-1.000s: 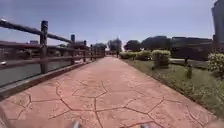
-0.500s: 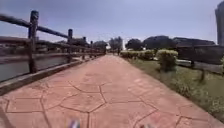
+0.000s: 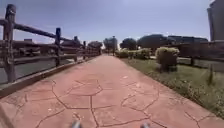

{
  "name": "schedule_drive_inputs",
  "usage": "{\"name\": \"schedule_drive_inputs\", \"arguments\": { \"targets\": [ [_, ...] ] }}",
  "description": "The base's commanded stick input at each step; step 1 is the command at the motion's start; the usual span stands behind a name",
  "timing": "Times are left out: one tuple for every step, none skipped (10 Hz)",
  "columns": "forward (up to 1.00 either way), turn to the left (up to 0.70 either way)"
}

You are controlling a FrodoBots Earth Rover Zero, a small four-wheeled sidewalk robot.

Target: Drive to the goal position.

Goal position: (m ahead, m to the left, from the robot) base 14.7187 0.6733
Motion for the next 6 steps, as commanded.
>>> {"name": "schedule_drive_inputs", "arguments": {
  "targets": [
    [0.85,0.00],
    [0.85,0.00],
    [0.85,0.00],
    [0.85,0.00],
    [0.85,0.00],
    [0.85,0.00]
  ]
}}
